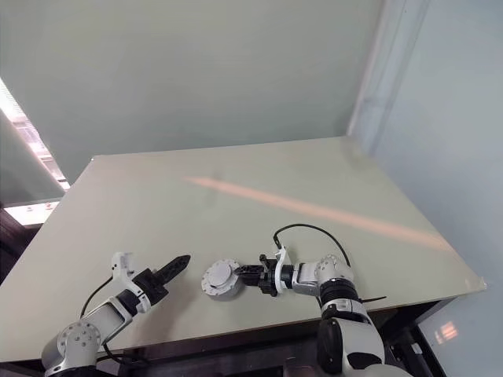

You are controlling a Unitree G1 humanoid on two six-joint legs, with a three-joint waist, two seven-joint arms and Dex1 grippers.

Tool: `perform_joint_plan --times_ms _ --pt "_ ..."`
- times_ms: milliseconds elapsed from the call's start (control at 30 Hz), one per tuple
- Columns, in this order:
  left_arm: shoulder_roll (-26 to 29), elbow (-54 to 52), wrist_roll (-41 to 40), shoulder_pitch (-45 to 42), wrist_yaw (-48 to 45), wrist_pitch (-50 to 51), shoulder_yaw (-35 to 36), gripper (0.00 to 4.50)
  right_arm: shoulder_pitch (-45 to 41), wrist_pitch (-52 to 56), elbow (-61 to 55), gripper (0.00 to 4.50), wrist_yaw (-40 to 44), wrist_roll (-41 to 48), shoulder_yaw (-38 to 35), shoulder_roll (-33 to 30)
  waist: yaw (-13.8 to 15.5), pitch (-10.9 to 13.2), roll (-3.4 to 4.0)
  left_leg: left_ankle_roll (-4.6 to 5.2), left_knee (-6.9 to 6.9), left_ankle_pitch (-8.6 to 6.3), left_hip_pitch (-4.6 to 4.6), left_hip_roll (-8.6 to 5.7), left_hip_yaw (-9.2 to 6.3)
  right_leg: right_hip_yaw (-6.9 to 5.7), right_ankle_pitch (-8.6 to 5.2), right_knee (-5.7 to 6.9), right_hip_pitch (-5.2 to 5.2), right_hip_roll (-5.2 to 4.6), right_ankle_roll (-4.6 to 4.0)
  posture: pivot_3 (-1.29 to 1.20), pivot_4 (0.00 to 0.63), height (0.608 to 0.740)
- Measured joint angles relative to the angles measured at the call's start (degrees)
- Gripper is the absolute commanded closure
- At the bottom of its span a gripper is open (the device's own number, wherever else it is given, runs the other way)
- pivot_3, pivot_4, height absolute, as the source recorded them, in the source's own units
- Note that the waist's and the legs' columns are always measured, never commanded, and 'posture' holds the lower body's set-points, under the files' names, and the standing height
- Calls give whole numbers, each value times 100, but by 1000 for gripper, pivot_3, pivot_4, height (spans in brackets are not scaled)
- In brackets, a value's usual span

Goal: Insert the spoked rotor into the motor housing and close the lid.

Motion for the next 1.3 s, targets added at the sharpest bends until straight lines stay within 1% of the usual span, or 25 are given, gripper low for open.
perform_joint_plan --times_ms 200,367,567,767,1100,1233,1300 --pt "-221 -30 -629 56 457 70 317 0 12 41 -305 3305 -103 438 -406 311 5 5 -11 -1 1 0 -6 -1 1 1 0 -1 -4 0 0 0 0 740" --pt "-401 -33 -1256 67 717 107 551 0 3 196 -719 3305 -282 752 -577 514 4 5 -12 -1 1 0 -7 -1 1 2 0 -2 -5 0 0 0 0 740" --pt "-658 -146 -1934 75 958 143 548 0 -5 360 -1125 3305 -523 966 -573 563 4 5 -13 -1 4 0 -9 -2 3 4 0 -2 -5 -1 0 0 0 740" --pt "-859 -240 -2395 77 1067 128 377 0 -5 405 -1340 3305 -664 1084 -479 566 4 4 -14 -1 5 0 -8 -2 3 5 0 -1 -5 1 -1 0 0 740" --pt "-1036 -208 -2598 107 1144 97 -150 0 -5 448 -1387 3305 -729 1130 -292 566 4 4 -14 0 8 0 -9 -3 5 6 0 -1 -4 1 -1 0 0 740" --pt "-1063 -119 -2655 95 1149 56 -205 0 -5 484 -1457 3305 -734 1175 -231 566 4 4 -14 0 8 0 -10 -3 4 6 0 -1 -4 1 -1 0 0 740" --pt "-1061 -75 -2679 77 1167 47 -204 366 -4 497 -1470 3305 -748 1187 -219 566 4 4 -14 0 8 0 -10 -3 4 6 0 -1 -4 1 -1 0 0 740"
